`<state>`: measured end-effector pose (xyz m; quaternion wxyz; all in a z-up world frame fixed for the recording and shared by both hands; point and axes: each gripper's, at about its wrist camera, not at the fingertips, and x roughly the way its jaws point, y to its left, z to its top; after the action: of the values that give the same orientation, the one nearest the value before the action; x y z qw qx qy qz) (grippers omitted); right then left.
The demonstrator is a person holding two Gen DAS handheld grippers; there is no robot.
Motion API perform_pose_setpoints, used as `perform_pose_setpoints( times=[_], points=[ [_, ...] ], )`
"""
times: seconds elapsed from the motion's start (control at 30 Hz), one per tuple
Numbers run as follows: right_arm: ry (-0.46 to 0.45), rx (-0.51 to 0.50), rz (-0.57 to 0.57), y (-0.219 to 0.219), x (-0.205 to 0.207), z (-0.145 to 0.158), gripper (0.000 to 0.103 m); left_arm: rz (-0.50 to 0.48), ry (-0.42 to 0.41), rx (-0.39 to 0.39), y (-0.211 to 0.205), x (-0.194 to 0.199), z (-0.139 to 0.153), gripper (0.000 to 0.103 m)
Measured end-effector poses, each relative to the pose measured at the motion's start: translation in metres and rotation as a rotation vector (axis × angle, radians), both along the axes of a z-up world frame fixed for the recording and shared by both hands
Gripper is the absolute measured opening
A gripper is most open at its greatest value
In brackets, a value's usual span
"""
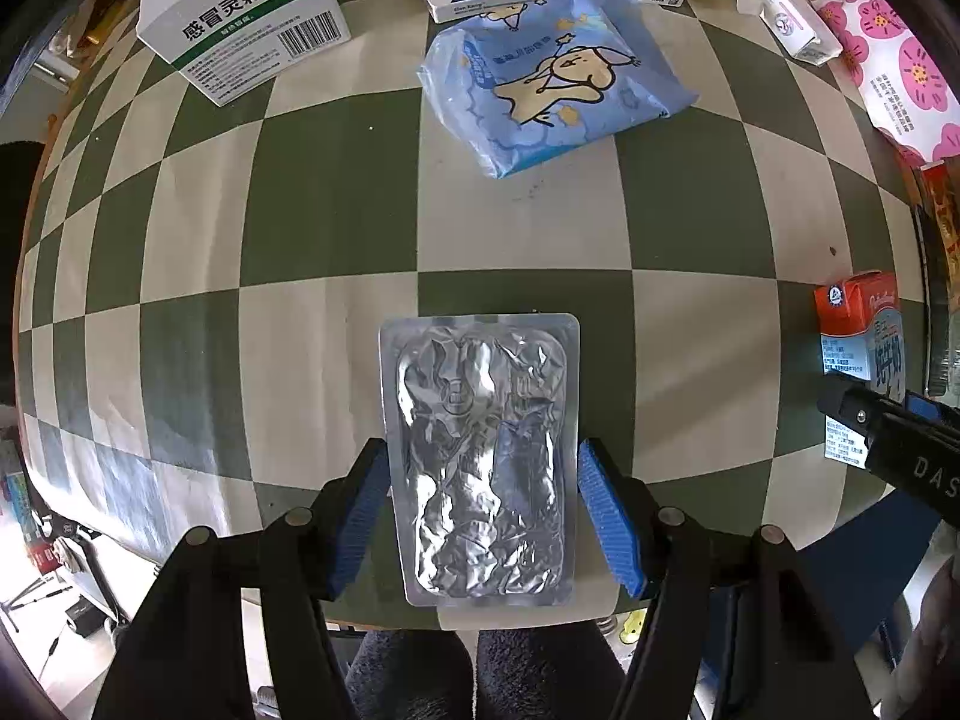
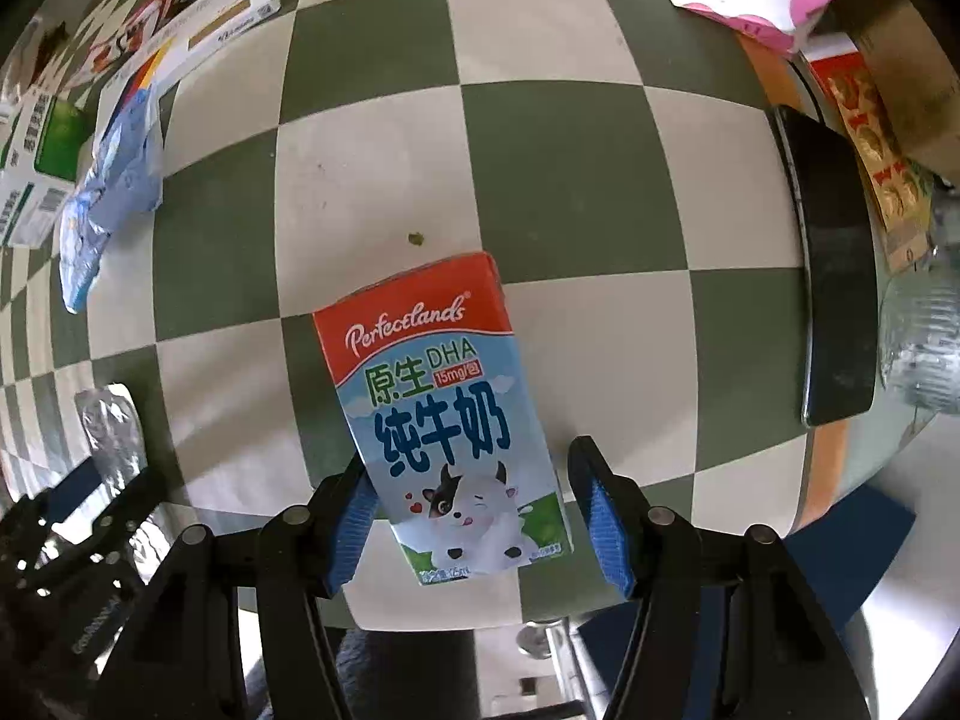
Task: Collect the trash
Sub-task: 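Grasp the foil blister pack with left tool while right tool grasps milk carton, then carry the blister pack and milk carton to the bin and release both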
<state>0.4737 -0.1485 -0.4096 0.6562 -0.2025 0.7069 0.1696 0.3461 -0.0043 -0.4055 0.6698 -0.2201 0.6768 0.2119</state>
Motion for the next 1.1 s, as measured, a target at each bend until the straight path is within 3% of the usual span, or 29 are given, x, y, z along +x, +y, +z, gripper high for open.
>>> perform_pose_setpoints(
  times=[0.13, 0.57, 0.87, 1.0, 1.1],
  points=[
    [-0.033, 0.018, 0.034, 0.003, -0.013, 0.003, 0.056, -0.002, -0.008, 0.004, 0.009, -0.006, 0.006, 0.061],
    [-0.100, 0.118, 0.039, 0.007, -0.079, 0.060, 0.055, 0.015, -0.157, 0.069, 0.016, -0.042, 0.079, 0.061],
    [-0.155, 0.239, 0.057, 0.010, -0.159, 0.114, 0.055, 0.044, -0.303, 0.096, 0.027, -0.123, 0.139, 0.061],
    [-0.167, 0.267, 0.046, 0.010, -0.193, 0.115, 0.055, 0.025, -0.332, 0.082, 0.026, -0.170, 0.140, 0.061],
    [-0.158, 0.273, 0.017, 0.003, -0.241, 0.107, 0.055, 0.012, -0.334, 0.066, 0.023, -0.205, 0.134, 0.061]
  ],
)
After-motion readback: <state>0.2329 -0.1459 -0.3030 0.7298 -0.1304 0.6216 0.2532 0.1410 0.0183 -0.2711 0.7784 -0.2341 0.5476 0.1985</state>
